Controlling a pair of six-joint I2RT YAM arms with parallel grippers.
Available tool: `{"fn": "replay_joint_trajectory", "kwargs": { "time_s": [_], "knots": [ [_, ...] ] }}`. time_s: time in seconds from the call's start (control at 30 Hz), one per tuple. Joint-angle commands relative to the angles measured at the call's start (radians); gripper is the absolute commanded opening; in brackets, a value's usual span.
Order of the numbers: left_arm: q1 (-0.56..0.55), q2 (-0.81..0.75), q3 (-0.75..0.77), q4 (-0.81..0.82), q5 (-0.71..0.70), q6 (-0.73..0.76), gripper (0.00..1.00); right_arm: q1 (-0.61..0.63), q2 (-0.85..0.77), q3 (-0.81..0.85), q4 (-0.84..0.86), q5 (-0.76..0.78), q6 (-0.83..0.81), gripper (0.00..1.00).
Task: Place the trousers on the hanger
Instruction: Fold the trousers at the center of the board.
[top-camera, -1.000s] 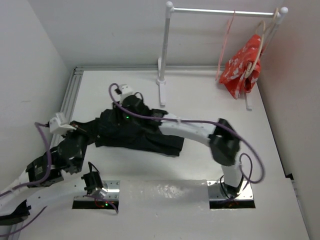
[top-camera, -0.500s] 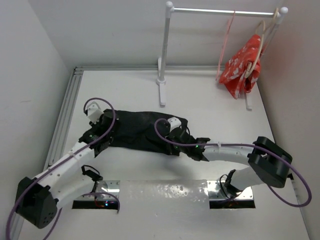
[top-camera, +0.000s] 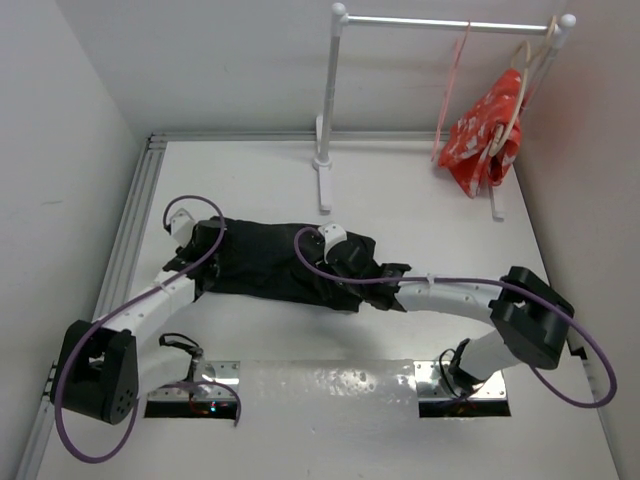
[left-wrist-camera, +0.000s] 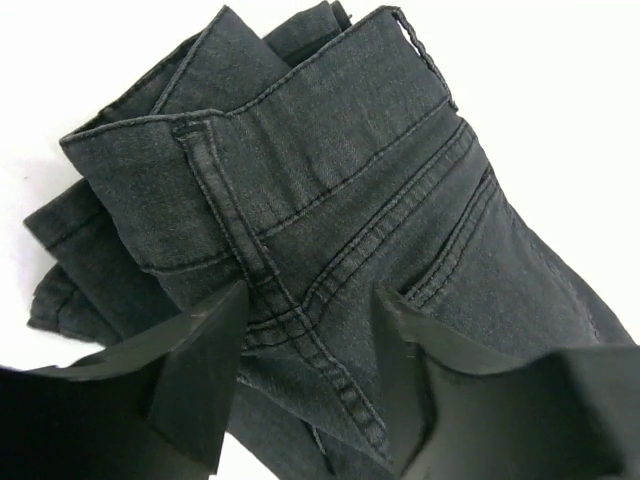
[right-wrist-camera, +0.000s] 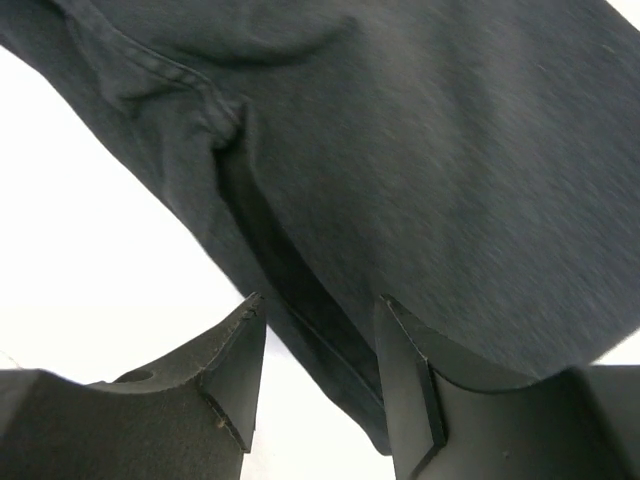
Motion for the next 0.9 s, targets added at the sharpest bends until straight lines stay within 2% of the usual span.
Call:
{"fn": "replay_joint_trajectory", "kwargs": {
  "time_s": [0.0,0.03,0.13,0.2,0.27,0.37,0.57,0.6,0.73,0.87],
  "knots": [
    [0.013,0.025,0.013,0.084,0.021,0.023,0.48,0.002,0.049,0.078,-0.010,-0.065,-0.029,0.46],
    [0.013,0.028,0.012,0.083,0.021,0.017,0.43,0.002,0.060,0.090,-0.002,-0.087,-0.025,0.46],
    [0.013,0.012,-0.008,0.070,0.031,0.009,0.37,0.002,0.112,0.122,0.001,-0.098,-0.022,0.47],
    [0.013,-0.013,-0.034,0.069,0.034,0.009,0.34,0.002,0.158,0.157,-0.005,-0.113,-0.025,0.53],
    [0.013,-0.054,-0.072,0.080,0.031,0.009,0.26,0.002,0.195,0.194,-0.014,-0.148,-0.025,0.55],
    [0.013,-0.064,-0.097,0.089,0.017,0.008,0.00,0.002,0.265,0.255,-0.016,-0.173,-0.020,0.53],
    [0.013,-0.080,-0.063,0.069,0.006,0.001,0.00,0.002,0.347,0.317,-0.001,-0.176,-0.014,0.41],
    [0.013,-0.100,-0.056,0.054,0.005,-0.002,0.00,0.002,0.356,0.320,0.019,-0.181,-0.010,0.36],
    [0.013,-0.163,-0.028,0.006,-0.014,-0.009,0.00,0.004,0.358,0.305,0.038,-0.145,0.004,0.00],
    [0.013,-0.255,-0.030,-0.080,-0.060,-0.031,0.00,0.005,0.222,0.202,0.073,-0.130,0.007,0.00]
  ]
}}
